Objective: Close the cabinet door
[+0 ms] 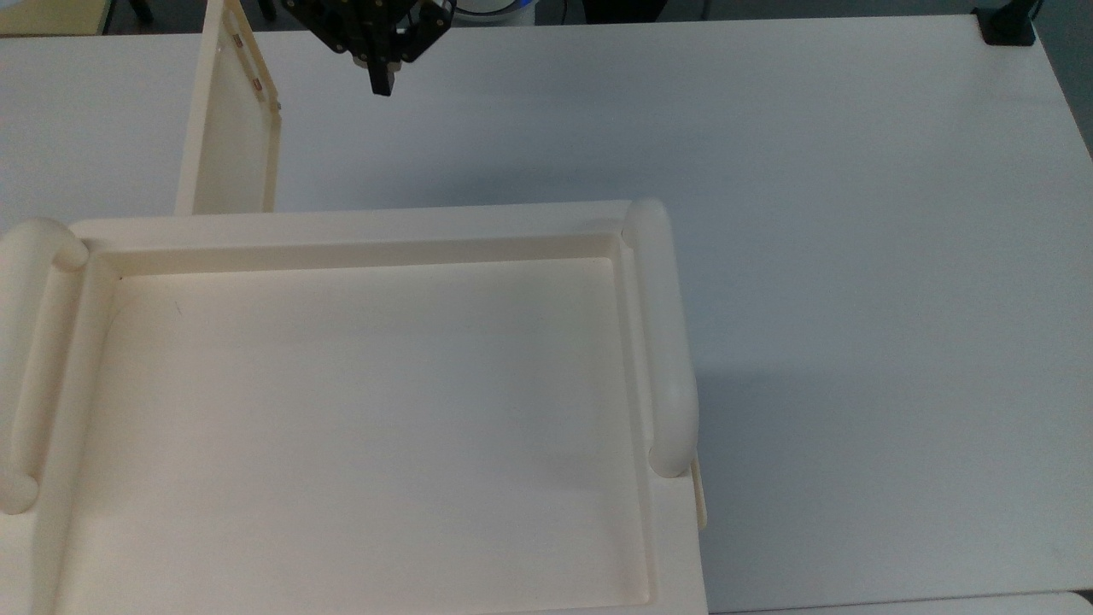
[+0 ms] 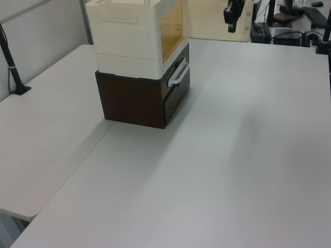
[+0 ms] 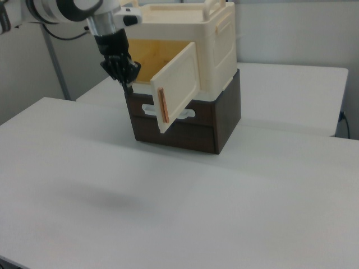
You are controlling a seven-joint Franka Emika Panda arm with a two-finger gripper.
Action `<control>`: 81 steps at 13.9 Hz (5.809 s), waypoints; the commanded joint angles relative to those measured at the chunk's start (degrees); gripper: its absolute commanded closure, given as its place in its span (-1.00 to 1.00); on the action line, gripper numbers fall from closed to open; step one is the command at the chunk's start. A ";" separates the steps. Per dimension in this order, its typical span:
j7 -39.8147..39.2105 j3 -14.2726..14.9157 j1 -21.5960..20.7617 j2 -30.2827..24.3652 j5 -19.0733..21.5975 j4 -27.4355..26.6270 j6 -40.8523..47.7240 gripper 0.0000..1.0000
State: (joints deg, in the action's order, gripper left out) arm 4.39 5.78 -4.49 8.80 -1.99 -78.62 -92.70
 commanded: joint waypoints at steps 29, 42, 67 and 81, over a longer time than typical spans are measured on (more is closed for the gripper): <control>-5.13 5.03 2.48 -0.10 11.74 -1.45 -19.85 1.00; -5.88 4.24 -1.04 7.89 11.57 -1.53 -44.64 1.00; -7.20 0.46 -1.49 -0.44 0.67 -5.30 0.66 1.00; -7.20 0.81 -1.48 -3.70 -1.97 -7.86 1.29 -1.00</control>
State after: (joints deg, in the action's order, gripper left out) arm -3.95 6.46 -5.44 6.40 -2.99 -84.85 -91.36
